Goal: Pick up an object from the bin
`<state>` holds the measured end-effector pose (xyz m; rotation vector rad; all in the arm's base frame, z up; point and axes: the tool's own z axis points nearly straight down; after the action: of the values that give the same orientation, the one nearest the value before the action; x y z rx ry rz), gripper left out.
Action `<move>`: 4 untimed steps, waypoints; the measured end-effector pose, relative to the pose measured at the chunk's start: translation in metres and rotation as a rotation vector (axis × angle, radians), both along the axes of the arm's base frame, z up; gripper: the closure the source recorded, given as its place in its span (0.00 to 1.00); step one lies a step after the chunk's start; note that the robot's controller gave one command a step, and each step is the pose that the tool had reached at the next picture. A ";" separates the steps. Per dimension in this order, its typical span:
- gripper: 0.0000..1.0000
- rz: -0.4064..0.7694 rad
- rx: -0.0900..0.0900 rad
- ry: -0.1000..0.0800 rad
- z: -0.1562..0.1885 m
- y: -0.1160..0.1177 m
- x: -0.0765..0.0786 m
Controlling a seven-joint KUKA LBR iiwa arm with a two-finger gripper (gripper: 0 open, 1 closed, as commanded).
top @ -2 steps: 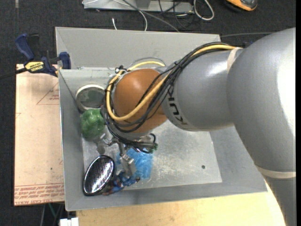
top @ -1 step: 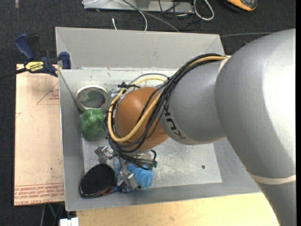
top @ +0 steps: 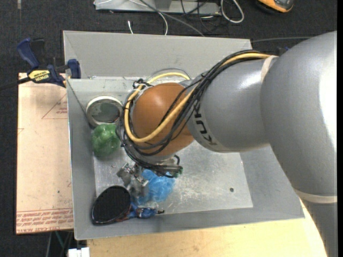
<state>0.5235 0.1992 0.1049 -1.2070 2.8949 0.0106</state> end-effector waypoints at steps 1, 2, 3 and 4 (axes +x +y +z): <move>1.00 0.000 0.000 0.000 0.000 0.000 0.000; 1.00 -0.001 -0.001 0.005 0.013 -0.001 0.004; 1.00 0.061 -0.002 0.005 0.033 -0.054 -0.011; 1.00 0.064 0.009 -0.008 0.047 -0.008 -0.001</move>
Offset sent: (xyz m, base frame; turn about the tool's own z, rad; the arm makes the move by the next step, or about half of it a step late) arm 0.0150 -0.0026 0.0404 0.0024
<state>0.5228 0.1911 0.1523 -1.2952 2.8450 0.0185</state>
